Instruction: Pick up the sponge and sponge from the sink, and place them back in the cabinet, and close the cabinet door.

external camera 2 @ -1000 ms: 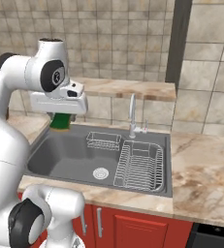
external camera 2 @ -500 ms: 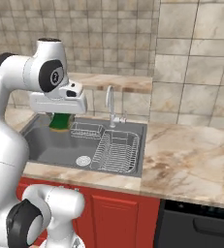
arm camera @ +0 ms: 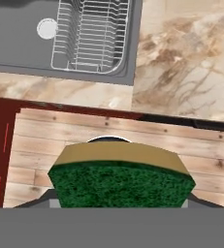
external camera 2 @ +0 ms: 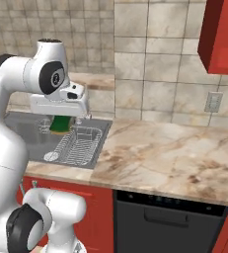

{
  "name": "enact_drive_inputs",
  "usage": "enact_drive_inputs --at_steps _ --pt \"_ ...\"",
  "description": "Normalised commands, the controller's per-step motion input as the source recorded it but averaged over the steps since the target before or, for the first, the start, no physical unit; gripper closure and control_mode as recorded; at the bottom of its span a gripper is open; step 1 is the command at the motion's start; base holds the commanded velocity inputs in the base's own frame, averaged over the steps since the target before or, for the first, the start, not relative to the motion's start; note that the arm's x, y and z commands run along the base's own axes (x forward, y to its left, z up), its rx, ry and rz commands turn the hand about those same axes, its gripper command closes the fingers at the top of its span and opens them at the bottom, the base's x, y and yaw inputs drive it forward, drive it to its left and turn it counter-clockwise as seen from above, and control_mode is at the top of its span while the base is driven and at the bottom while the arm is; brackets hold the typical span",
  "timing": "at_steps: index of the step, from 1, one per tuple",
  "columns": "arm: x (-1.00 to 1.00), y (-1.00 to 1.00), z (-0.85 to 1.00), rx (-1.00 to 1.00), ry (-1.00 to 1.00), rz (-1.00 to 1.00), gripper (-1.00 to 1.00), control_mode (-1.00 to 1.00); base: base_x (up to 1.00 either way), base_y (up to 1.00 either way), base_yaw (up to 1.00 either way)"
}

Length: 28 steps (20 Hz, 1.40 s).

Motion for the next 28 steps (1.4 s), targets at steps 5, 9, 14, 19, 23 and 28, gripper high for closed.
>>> enact_drive_inputs --at_steps 5,9,14,19,23,28 --pt "0.00 0.00 0.00 0.00 0.00 0.00 1.00 1.00 -0.19 -0.91 0.00" --pt "0.00 0.00 0.00 0.00 0.00 0.00 1.00 1.00 -0.07 -0.82 0.00" --pt "0.00 0.00 0.00 0.00 0.00 0.00 1.00 1.00 -0.09 -0.80 0.00" --pt "0.00 0.00 0.00 0.00 0.00 0.00 1.00 1.00 -0.06 -0.73 0.00" --pt "0.00 0.00 0.00 0.00 0.00 0.00 1.00 1.00 0.00 -0.64 0.00" --pt "0.00 0.00 0.00 0.00 0.00 0.00 1.00 1.00 0.00 -0.55 0.00"
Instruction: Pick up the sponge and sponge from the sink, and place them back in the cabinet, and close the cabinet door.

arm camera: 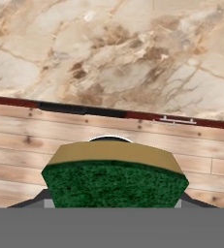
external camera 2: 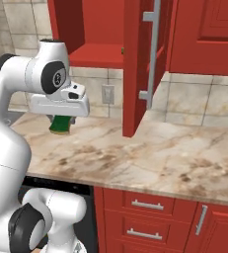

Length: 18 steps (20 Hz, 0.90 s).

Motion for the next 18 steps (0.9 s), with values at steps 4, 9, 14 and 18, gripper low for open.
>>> enact_drive_inputs --at_steps 4,9,14,18 --pt "0.00 0.00 0.00 0.00 0.00 0.00 1.00 1.00 0.00 -0.24 0.00" --pt "0.00 0.00 0.00 0.00 0.00 0.00 1.00 1.00 0.01 -0.40 0.00" --pt "0.00 0.00 0.00 0.00 0.00 0.00 1.00 1.00 0.07 -0.22 0.00" --pt "0.00 0.00 0.00 0.00 0.00 0.00 1.00 1.00 0.20 -0.08 0.00"
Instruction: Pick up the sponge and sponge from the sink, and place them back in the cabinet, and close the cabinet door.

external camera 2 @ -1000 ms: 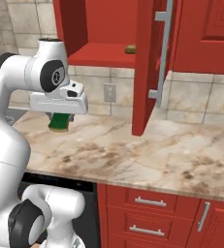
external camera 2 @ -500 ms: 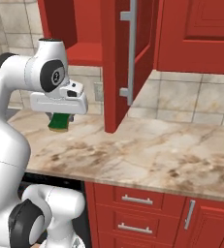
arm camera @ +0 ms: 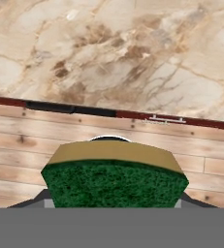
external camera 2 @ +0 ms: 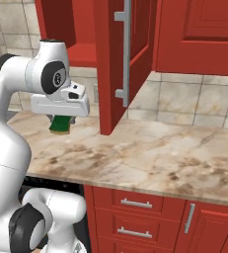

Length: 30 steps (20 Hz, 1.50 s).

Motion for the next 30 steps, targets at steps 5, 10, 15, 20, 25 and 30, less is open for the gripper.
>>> enact_drive_inputs --at_steps 5,10,15,20,25,30 --pt "0.00 0.00 0.00 0.00 0.00 0.00 1.00 1.00 0.32 -0.06 0.00" --pt "0.00 0.00 0.00 0.00 0.00 0.00 1.00 1.00 0.34 -0.14 0.00" --pt "0.00 0.00 0.00 0.00 0.00 0.00 1.00 1.00 0.26 -0.08 -0.01" --pt "0.00 0.00 0.00 0.00 0.00 0.00 1.00 1.00 0.31 0.00 -0.07" --pt "0.00 0.00 0.00 0.00 0.00 0.00 1.00 1.00 0.36 0.00 -0.09" --pt "0.00 0.00 0.00 0.00 0.00 0.00 1.00 1.00 0.29 0.00 -0.01"
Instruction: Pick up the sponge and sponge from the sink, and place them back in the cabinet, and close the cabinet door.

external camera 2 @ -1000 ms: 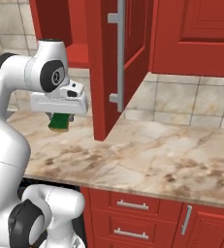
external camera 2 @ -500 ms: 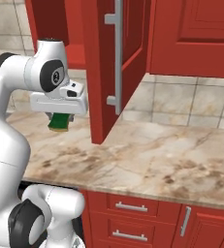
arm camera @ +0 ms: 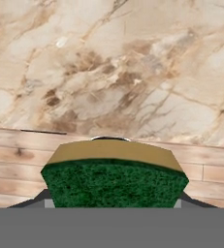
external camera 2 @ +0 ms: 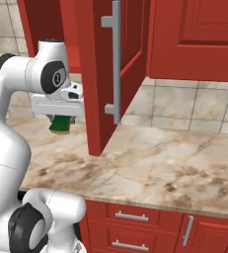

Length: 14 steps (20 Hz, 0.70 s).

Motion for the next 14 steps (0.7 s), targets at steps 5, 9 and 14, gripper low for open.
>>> enact_drive_inputs --at_steps 5,9,14 --pt "0.00 0.00 0.00 0.00 0.00 0.00 1.00 1.00 0.29 0.00 0.00" --pt "0.00 0.00 0.00 0.00 0.00 0.00 1.00 1.00 0.34 0.00 0.00" --pt "0.00 0.00 0.00 0.00 0.00 0.00 1.00 1.00 0.29 0.00 0.00"
